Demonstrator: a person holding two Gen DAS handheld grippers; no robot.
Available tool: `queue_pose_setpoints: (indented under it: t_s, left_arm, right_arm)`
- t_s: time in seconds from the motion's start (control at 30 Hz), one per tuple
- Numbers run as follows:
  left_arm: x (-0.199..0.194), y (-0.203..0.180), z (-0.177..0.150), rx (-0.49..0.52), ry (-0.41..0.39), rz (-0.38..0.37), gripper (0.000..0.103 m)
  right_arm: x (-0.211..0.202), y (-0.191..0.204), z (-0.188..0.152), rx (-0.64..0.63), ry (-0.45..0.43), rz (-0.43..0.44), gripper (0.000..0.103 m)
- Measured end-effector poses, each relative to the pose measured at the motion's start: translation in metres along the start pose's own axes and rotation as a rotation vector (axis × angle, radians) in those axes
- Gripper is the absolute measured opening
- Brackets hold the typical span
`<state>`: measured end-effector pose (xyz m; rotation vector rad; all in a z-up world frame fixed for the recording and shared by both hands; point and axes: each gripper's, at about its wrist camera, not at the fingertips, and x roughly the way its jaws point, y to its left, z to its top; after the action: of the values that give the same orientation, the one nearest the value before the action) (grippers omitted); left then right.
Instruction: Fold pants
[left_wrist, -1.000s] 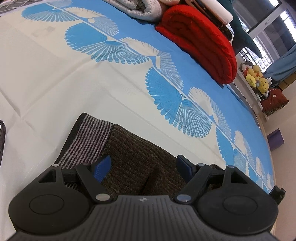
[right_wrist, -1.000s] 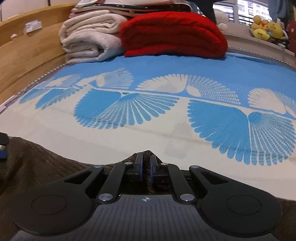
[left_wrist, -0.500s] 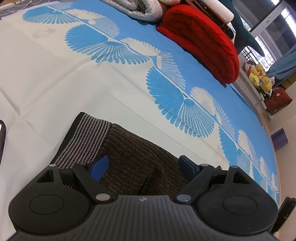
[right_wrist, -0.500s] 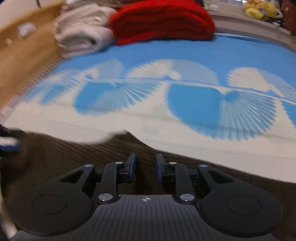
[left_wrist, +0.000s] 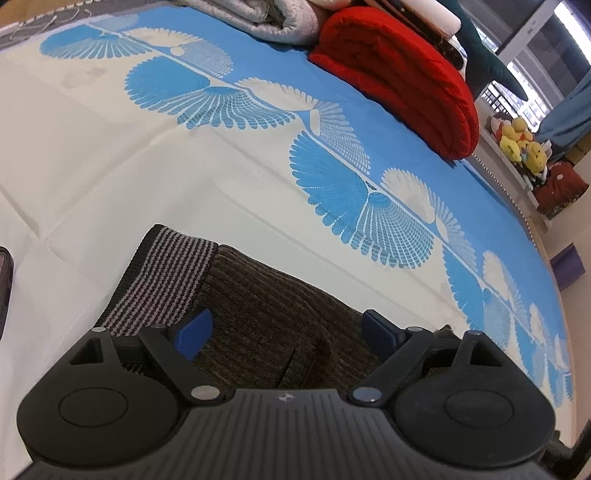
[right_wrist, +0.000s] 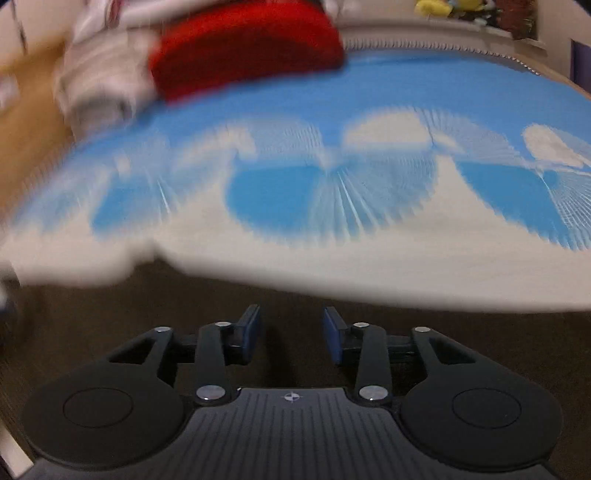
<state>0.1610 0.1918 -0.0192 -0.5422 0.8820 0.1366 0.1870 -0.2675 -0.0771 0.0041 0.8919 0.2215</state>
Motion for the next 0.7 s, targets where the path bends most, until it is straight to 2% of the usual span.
queue_pose_setpoints:
  t_s: [0.03, 0.1, 0.17, 0.23, 0.3, 0.37, 0.43, 0.5, 0.53, 0.57, 0.63, 0.67, 0.7]
  left_arm:
    - [0.000, -0.001, -0.002, 0.010, -0.001, 0.004, 0.092]
    - [-0.001, -0.001, -0.004, 0.031, 0.001, 0.004, 0.092]
    - [-0.002, -0.001, -0.007, 0.059, -0.001, 0.000, 0.092]
    - [-0.003, -0.001, -0.011, 0.083, -0.005, 0.002, 0.092]
    - [-0.004, -0.003, -0.017, 0.116, -0.012, 0.012, 0.092]
    - [-0.006, -0.007, -0.023, 0.155, -0.022, 0.029, 0.092]
    - [-0.009, -0.012, -0.031, 0.197, -0.029, 0.049, 0.092]
    - [-0.012, -0.017, -0.038, 0.246, -0.038, 0.075, 0.092]
    - [-0.014, -0.019, -0.041, 0.267, -0.036, 0.087, 0.092]
    - [-0.015, -0.021, -0.045, 0.284, -0.033, 0.099, 0.092]
    - [-0.017, -0.024, -0.050, 0.297, -0.024, 0.121, 0.092]
    - [-0.018, -0.025, -0.051, 0.289, -0.017, 0.125, 0.092]
    - [-0.021, -0.025, -0.053, 0.275, -0.013, 0.125, 0.092]
  right_arm:
    - [-0.006, 0.001, -0.008, -0.038, -0.037, -0.005, 0.036]
    - [-0.024, -0.001, -0.015, -0.052, -0.006, -0.061, 0.038]
    - [-0.039, -0.018, -0.022, -0.018, 0.065, -0.110, 0.052]
    - [-0.052, -0.040, -0.034, -0.006, 0.113, -0.139, 0.053]
    - [-0.074, -0.071, -0.051, 0.026, 0.120, -0.187, 0.053]
    - [-0.096, -0.111, -0.074, 0.082, 0.105, -0.272, 0.067]
    - [-0.119, -0.157, -0.103, 0.193, 0.094, -0.347, 0.074]
    - [-0.150, -0.198, -0.135, 0.369, 0.024, -0.355, 0.074]
    - [-0.166, -0.214, -0.150, 0.445, -0.024, -0.365, 0.067]
    - [-0.185, -0.229, -0.166, 0.526, -0.088, -0.372, 0.063]
    - [-0.214, -0.249, -0.194, 0.677, -0.239, -0.327, 0.060]
    - [-0.228, -0.259, -0.208, 0.779, -0.312, -0.311, 0.061]
    - [-0.237, -0.265, -0.218, 0.854, -0.357, -0.333, 0.062]
